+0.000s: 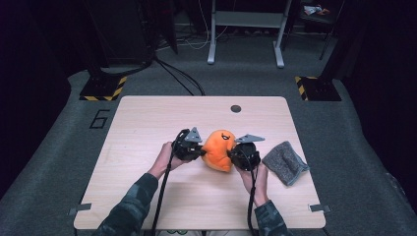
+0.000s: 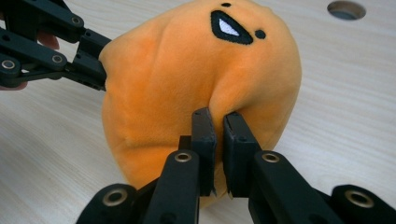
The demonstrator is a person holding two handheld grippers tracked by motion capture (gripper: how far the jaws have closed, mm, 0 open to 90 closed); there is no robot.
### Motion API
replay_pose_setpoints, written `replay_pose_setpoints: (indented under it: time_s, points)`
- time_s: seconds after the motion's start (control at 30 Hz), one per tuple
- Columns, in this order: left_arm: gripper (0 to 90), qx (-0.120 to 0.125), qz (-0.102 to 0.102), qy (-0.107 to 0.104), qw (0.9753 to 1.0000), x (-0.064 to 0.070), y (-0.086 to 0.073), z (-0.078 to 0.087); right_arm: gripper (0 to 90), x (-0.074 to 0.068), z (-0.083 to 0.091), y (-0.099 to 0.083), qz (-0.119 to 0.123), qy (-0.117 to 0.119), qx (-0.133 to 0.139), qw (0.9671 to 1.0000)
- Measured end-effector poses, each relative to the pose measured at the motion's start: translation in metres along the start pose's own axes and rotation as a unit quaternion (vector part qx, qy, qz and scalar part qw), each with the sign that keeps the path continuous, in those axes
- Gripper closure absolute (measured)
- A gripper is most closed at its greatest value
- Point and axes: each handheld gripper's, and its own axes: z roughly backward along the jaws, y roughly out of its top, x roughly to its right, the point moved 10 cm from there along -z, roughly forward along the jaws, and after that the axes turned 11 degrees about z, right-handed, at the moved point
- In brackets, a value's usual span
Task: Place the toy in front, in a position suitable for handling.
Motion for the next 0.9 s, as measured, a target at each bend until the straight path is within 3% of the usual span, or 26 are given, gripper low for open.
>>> replay_pose_setpoints:
  time_s: [0.1, 0.2, 0.23, 0.4, 0.53, 0.57, 0.77, 0.9]
  points:
    - [78.1, -0.014, 0.008, -0.010, 0.9998, -0.003, -0.008, -0.012, 83.8, 0.000, -0.010, -0.009, -0.008, -0.002, -0.012, 0.9999]
    - [77.1, -0.001, 0.021, -0.020, 0.9996, -0.006, -0.009, -0.017, 83.0, 0.002, -0.018, -0.016, -0.019, 0.002, -0.012, 0.9997]
    - [76.3, 0.004, 0.026, -0.018, 0.9995, -0.007, -0.009, -0.017, 81.6, 0.004, -0.018, -0.016, -0.010, 0.003, -0.008, 0.9999]
    - [64.6, 0.010, 0.040, -0.009, 0.9991, -0.011, -0.010, -0.012, 68.0, 0.008, -0.012, -0.012, -0.019, -0.007, 0.002, 0.9998]
    - [47.9, 0.026, 0.062, 0.018, 0.9976, -0.016, -0.011, -0.004, 51.2, 0.013, -0.004, -0.008, -0.014, -0.005, 0.012, 0.9998]
    - [44.5, 0.029, 0.067, 0.015, 0.9973, -0.014, -0.011, -0.002, 46.5, 0.014, -0.002, -0.006, -0.011, -0.004, 0.015, 0.9998]
    - [30.4, 0.050, 0.100, 0.026, 0.9934, -0.008, -0.012, 0.009, 33.9, 0.028, 0.008, 0.002, 0.014, 0.009, 0.020, 0.9997]
    - [25.1, 0.069, 0.127, 0.033, 0.9889, 0.002, -0.010, 0.015, 27.1, 0.047, 0.005, 0.003, 0.030, 0.016, 0.001, 0.9994]
